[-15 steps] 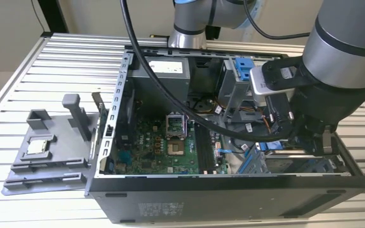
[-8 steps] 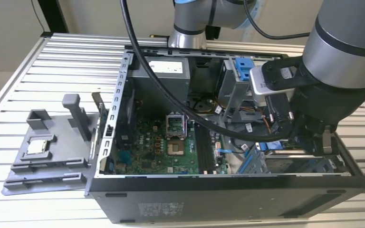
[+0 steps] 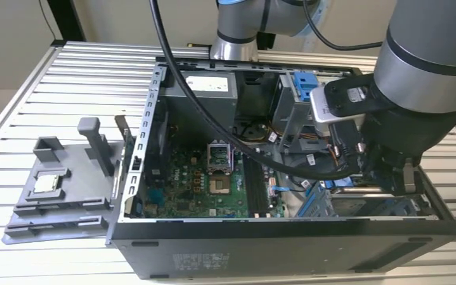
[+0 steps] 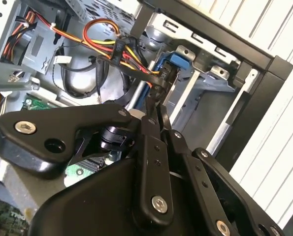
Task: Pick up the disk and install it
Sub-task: 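Insert the second disk wire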
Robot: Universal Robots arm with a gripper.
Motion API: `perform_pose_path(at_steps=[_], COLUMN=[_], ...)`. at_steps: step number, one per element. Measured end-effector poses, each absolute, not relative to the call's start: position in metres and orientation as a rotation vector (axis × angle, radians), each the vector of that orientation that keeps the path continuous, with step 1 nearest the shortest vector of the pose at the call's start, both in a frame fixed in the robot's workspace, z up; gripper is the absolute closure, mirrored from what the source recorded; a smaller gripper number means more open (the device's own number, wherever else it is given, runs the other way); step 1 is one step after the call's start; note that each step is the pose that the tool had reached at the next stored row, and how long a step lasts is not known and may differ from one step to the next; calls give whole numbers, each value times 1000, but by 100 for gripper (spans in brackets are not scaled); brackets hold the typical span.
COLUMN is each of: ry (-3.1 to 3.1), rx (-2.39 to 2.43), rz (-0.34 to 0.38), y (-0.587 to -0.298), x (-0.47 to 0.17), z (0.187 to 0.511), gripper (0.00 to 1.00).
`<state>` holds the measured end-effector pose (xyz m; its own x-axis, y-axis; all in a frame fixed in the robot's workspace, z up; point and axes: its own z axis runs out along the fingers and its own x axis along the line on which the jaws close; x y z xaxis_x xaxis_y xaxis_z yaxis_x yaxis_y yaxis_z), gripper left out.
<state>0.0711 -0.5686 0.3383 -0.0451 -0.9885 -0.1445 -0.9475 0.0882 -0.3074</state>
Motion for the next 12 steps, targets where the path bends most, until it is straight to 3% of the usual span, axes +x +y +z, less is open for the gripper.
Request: perform_pose_path(at_steps=[8,12], ry=[2045,2013], rx=[-1921,-1883], rz=[-189,-156], y=[-571,-571], x=[58,54], z=[338,338], gripper=[100,100])
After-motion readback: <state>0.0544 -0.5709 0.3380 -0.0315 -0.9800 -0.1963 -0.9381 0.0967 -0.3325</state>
